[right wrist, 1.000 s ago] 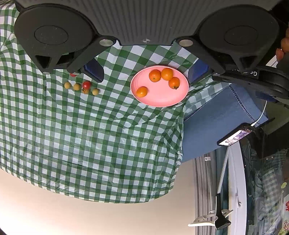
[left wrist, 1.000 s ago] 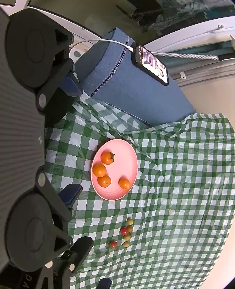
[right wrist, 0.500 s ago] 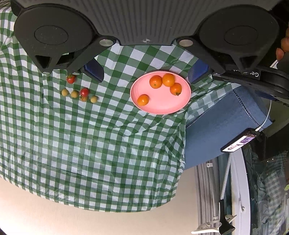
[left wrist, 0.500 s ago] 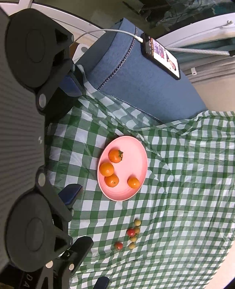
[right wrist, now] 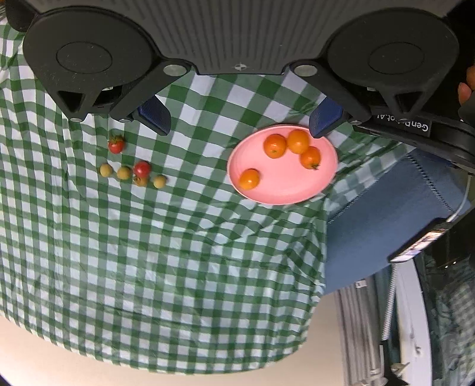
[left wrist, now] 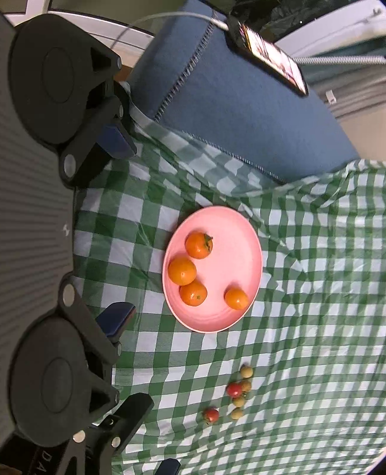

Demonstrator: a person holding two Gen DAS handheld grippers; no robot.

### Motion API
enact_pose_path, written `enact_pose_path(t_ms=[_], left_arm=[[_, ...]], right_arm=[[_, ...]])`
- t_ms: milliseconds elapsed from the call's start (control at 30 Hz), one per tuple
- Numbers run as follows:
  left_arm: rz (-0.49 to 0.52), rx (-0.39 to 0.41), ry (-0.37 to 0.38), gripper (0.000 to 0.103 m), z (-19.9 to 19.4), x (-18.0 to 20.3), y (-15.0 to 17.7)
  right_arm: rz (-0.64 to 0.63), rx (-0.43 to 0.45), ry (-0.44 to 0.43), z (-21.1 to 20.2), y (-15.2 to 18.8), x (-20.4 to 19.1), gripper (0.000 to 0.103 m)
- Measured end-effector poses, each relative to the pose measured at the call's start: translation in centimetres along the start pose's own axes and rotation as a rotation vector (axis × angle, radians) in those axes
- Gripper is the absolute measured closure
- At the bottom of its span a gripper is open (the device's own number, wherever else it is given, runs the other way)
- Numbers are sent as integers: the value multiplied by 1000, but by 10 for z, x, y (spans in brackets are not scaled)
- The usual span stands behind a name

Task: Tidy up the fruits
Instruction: 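Grasp a red cherry tomato with the left gripper while the right gripper grasps another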

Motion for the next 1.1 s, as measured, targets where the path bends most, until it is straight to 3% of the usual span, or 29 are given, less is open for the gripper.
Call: enact_pose_path(t_ms=[267,600,767,833,900,967,1100], left_arm=[[34,-45,24,0,39,41,-39],[129,-59,100,0,100,138,-108],[165,-73,181,0,138,188,-140],[174,-86,217,0,153,206,-151],[174,-109,244,0,169,223,-159],[171,-131,244,0,182,236,-163],[198,-168,234,0,205,258,-163]], right_arm=[[105,-22,108,49,-3,58,4],[203,-41,288,128,4,153,4],[182,-51,276,172,6,174,8],[153,-53,266,186,7,178,12],[139,-60,252,196,9,179,25],[147,-80,234,206,13,182,32],[141,-67,228,212,15,183,33]])
Point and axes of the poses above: each gripper's, at about its wrist camera, not at the fingertips, and z roughly the way its jaws point, x to its right, y to its underside, the point moved 1 cm from there along z, roughly the way its jaws point
